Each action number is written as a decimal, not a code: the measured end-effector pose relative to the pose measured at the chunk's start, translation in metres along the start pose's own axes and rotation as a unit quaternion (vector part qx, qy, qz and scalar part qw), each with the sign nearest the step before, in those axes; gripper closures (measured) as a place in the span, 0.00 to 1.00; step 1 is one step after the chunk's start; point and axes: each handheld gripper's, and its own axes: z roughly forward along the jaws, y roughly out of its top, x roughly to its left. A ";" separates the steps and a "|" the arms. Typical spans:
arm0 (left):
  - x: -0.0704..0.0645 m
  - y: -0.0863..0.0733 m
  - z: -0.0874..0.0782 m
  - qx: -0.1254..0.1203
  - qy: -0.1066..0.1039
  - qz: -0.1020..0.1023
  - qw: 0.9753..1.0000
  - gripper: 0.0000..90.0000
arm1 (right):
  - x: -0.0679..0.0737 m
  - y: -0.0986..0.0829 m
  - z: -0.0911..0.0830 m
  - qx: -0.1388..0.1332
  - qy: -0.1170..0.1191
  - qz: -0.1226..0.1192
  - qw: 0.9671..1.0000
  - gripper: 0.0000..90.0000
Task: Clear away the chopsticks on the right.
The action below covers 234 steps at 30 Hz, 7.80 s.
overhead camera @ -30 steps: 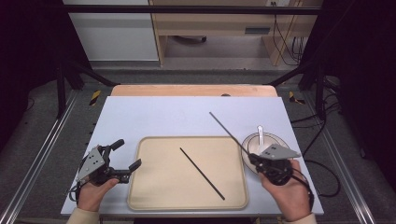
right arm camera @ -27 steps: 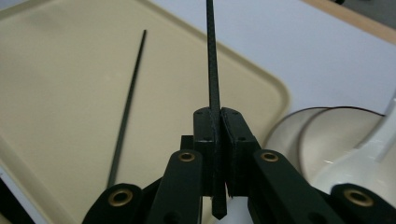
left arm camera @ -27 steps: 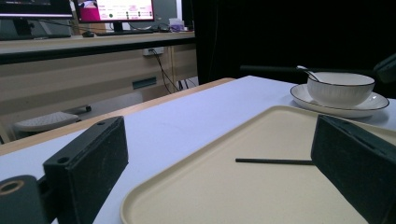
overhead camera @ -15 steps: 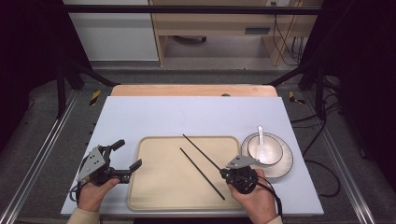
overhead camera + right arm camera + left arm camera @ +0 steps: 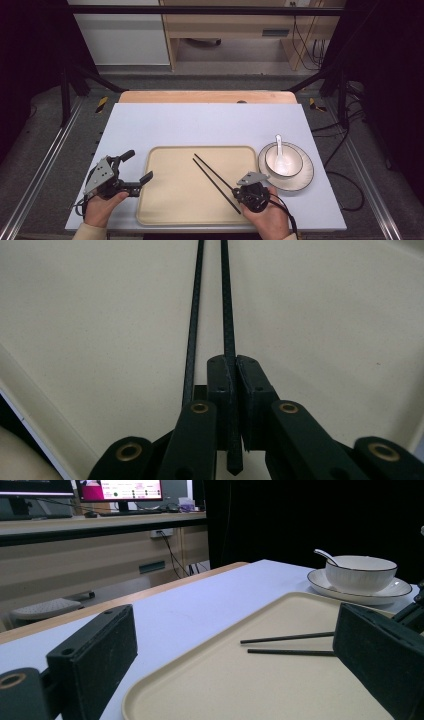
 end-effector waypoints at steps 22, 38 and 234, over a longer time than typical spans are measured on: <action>-0.001 0.000 0.001 0.005 -0.005 -0.004 1.000 0.07 | -0.001 -0.007 0.003 -0.052 0.008 0.010 0.999 0.67; -0.007 -0.002 0.008 0.040 -0.015 -0.005 0.999 0.18 | -0.012 0.002 -0.001 -0.129 -0.004 0.011 0.992 0.09; 0.000 0.009 0.017 0.088 -0.007 0.012 0.996 0.07 | -0.064 -0.023 -0.044 -0.284 -0.050 0.004 0.958 0.08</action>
